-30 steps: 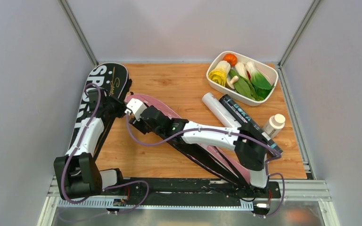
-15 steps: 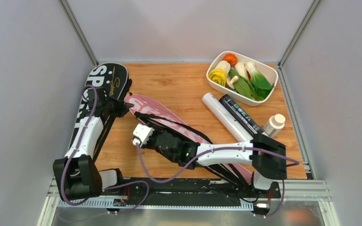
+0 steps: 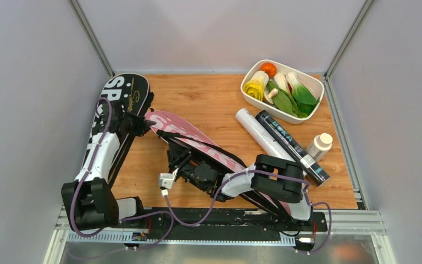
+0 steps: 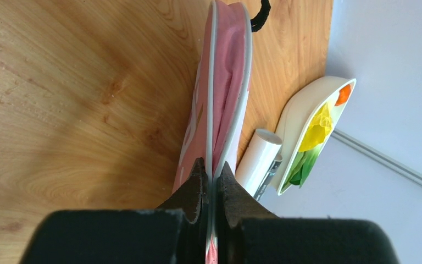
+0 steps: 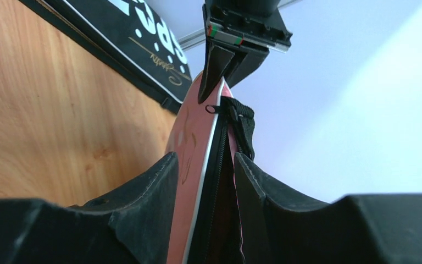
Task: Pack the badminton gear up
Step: Zip the racket bag at the center of the board.
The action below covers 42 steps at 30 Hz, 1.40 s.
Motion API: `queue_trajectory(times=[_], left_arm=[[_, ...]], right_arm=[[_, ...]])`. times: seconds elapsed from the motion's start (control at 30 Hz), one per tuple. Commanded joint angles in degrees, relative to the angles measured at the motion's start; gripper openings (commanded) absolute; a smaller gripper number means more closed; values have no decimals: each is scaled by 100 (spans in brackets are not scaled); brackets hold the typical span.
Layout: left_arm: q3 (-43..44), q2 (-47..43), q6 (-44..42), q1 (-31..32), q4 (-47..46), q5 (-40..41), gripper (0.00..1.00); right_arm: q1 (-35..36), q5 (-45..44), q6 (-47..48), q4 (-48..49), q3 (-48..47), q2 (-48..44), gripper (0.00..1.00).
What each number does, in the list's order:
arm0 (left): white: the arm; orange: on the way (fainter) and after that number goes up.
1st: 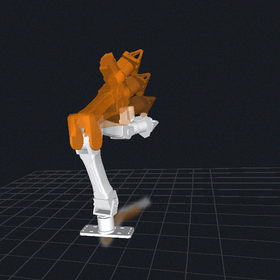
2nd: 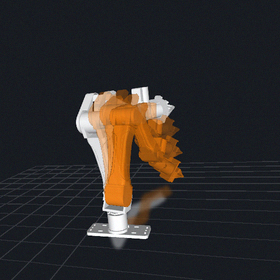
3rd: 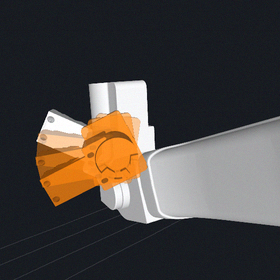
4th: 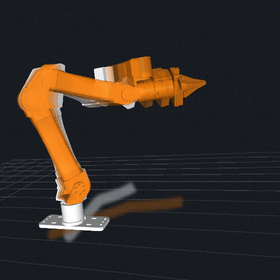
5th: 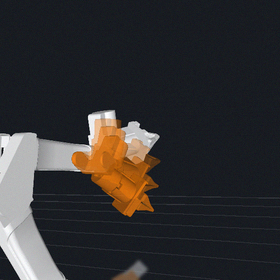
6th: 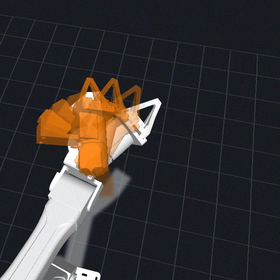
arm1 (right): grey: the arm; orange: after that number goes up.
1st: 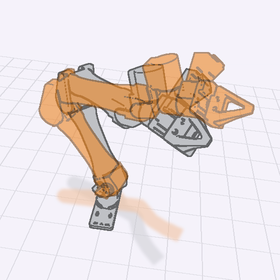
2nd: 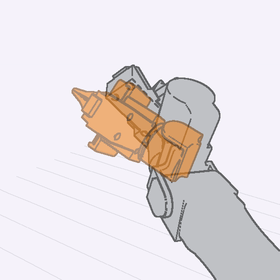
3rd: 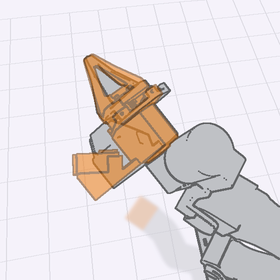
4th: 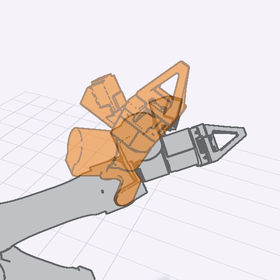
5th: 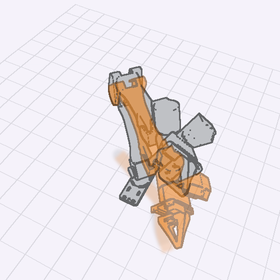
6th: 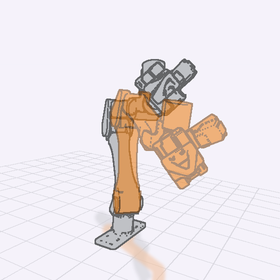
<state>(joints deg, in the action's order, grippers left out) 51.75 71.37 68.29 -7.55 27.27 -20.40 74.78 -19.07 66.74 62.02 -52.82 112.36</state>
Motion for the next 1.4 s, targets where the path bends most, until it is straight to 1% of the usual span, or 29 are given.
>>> queue_trajectory(times=[0.0,0.07,0.13,0.3,0.47,0.63,0.9,1.03,1.27,1.3,1.37], left_arm=[[341,73,129,43,595,-325,0],[381,133,115,39,644,-383,0],[433,220,56,27,760,-508,0],[454,266,15,28,914,-665,0],[425,244,7,26,1004,-719,0],[494,267,-35,26,1100,-733,0],[540,198,-27,26,1164,-703,0],[545,193,-19,26,1179,-654,0],[617,215,-17,25,1228,-637,0],[622,217,-17,25,1235,-626,0],[631,211,-18,30,1237,-591,0]], right_arm=[[43,142,1589,1478,-229,396,47],[30,104,2075,1780,-338,673,48],[2,166,2492,1697,-466,833,48],[-48,156,3048,1262,-957,1204,48],[-101,-68,3700,1597,-1480,1786,47],[-172,-191,3847,1541,-1711,1962,44],[-231,-238,4044,1261,-2012,2086,42],[-236,-253,4168,1297,-2083,2156,40],[-236,-239,4286,1488,-1964,2159,31],[-237,-243,4308,1501,-1961,2159,28],[-235,-269,4333,1531,-1944,2156,14]])
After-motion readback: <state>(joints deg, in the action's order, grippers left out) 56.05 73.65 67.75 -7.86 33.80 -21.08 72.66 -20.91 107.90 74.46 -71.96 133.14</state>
